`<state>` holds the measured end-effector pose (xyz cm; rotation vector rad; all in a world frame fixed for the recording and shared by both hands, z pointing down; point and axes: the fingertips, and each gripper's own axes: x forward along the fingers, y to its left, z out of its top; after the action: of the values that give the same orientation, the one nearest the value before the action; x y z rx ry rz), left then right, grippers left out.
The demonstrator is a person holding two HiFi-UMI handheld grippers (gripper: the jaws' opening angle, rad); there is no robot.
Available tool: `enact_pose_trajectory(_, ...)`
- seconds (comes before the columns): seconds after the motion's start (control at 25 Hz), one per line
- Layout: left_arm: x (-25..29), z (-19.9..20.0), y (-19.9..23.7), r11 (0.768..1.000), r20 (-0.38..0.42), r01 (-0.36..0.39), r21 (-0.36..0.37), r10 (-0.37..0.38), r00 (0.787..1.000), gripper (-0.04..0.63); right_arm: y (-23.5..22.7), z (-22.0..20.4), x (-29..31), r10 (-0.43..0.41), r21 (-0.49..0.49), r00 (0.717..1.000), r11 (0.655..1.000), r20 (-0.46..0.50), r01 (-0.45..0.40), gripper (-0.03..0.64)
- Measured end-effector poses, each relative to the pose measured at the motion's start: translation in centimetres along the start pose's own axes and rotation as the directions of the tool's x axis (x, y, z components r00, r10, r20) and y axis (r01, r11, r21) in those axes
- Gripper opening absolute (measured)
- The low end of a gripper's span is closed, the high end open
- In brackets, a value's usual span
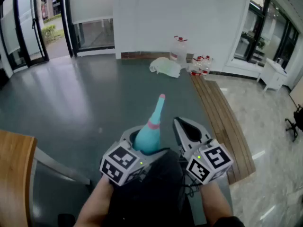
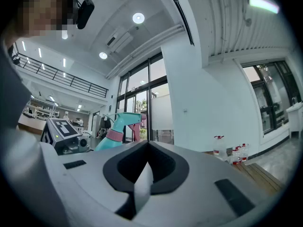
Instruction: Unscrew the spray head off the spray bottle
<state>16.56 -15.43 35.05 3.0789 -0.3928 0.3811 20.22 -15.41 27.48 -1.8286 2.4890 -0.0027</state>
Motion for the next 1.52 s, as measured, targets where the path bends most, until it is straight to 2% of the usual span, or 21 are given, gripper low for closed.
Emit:
enact_pose_trajectory(0.76,-0.2,0.1,0.4,1.000,0.009,-0.007,-0.008,0.008,1.000,0.437,0.6,0.1,0.1,0.015,0.010,1.000,1.000,0.013,-0.015,0.008)
enact_pose_trajectory(0.96,0.0,0.3,0.7,1.000,0.014,-0.021,-0.002,0.021,1.000,0.437,1.8,0.9,0.0,0.080,0.017,0.997,0.997,0.023,-0.080,0.009)
enact_pose_trajectory(1.12,0.0,1.3,1.6,0.998,0.030,-0.036,0.042,0.034,0.999,0.437,2.6,2.9,0.0,0.110,-0.012,0.992,0.994,0.067,-0.110,0.009)
enact_pose_trajectory(1.28,0.2,2.5,2.7,0.996,0.062,-0.047,0.072,0.043,0.997,0.437,3.7,4.3,1.1,0.176,0.030,0.981,0.983,0.085,-0.179,0.014)
enact_pose_trajectory(1.4,0.2,2.9,3.2,0.995,0.068,-0.052,0.081,0.047,0.997,0.437,4.5,4.9,1.7,0.214,0.039,0.972,0.975,0.097,-0.219,0.048)
enact_pose_trajectory(1.52,0.1,3.0,3.3,0.995,0.073,-0.058,0.078,0.052,0.996,0.437,5.4,5.4,2.2,0.256,0.075,0.960,0.961,0.110,-0.265,0.132)
